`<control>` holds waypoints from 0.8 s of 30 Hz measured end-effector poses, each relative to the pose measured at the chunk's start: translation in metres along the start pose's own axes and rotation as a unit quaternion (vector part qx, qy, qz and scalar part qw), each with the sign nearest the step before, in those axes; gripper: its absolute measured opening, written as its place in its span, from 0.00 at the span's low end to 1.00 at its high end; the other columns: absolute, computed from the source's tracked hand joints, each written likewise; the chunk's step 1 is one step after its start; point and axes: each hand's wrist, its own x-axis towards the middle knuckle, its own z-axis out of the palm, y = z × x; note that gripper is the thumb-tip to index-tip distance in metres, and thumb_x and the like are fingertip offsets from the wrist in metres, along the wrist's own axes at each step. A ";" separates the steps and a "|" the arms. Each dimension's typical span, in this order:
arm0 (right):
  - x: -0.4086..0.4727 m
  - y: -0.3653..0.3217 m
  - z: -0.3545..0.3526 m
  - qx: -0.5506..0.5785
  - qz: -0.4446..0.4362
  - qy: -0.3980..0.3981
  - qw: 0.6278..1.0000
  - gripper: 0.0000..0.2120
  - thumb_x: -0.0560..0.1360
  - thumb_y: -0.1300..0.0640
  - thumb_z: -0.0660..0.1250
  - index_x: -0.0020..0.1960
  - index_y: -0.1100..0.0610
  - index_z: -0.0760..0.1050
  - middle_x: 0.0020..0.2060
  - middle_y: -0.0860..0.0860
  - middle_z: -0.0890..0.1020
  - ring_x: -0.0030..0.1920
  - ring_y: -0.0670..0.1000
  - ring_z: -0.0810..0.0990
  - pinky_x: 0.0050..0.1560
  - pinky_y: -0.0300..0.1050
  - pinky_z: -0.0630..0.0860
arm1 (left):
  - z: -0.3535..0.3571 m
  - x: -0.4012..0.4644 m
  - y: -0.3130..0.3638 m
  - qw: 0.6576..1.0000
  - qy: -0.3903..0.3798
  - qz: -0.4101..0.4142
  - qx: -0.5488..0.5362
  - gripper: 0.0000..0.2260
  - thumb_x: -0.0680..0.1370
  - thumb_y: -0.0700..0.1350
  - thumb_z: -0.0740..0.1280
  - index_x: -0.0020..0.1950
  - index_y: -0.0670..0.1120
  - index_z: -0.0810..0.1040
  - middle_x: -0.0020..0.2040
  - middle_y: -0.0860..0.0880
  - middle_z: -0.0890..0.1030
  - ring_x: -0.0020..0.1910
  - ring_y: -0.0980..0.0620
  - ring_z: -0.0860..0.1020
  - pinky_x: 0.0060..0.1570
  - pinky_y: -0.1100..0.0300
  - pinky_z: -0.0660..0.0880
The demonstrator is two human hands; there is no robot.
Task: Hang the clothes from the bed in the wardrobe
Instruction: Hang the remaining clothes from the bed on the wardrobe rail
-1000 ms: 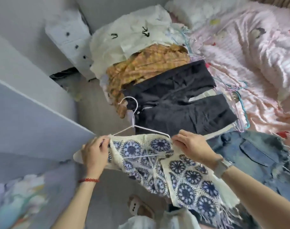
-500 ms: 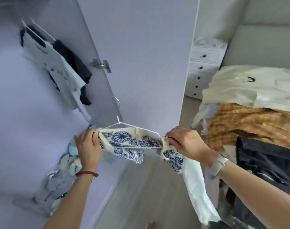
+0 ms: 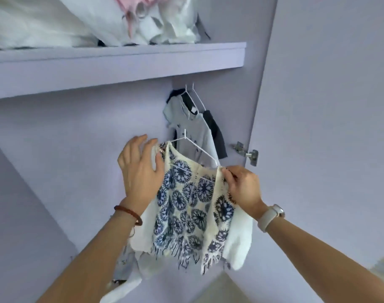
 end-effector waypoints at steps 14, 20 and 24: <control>0.210 -0.022 0.107 0.114 0.083 0.011 0.990 0.15 0.79 0.54 0.56 0.47 0.65 0.74 0.41 0.63 0.81 0.42 0.63 0.79 0.36 0.45 0.66 | 0.042 0.136 -0.014 0.924 0.124 0.111 0.344 0.31 0.72 0.46 0.66 0.74 0.47 0.60 0.73 0.39 0.61 0.73 0.36 0.52 0.68 0.37 0.46; 0.226 0.002 0.143 0.124 0.160 -0.054 0.978 0.15 0.79 0.52 0.54 0.49 0.61 0.73 0.40 0.59 0.79 0.36 0.59 0.75 0.32 0.42 0.65 | 0.046 0.139 -0.021 0.907 0.138 0.123 0.378 0.33 0.71 0.47 0.66 0.74 0.50 0.58 0.73 0.44 0.56 0.71 0.37 0.53 0.68 0.39 0.46; 0.214 0.009 0.147 0.139 0.151 -0.082 0.975 0.10 0.79 0.52 0.55 0.53 0.56 0.71 0.39 0.53 0.78 0.34 0.53 0.77 0.29 0.41 0.66 | 0.044 0.137 -0.018 0.909 0.126 0.118 0.378 0.33 0.70 0.47 0.67 0.74 0.50 0.59 0.73 0.43 0.57 0.72 0.38 0.54 0.68 0.40 0.46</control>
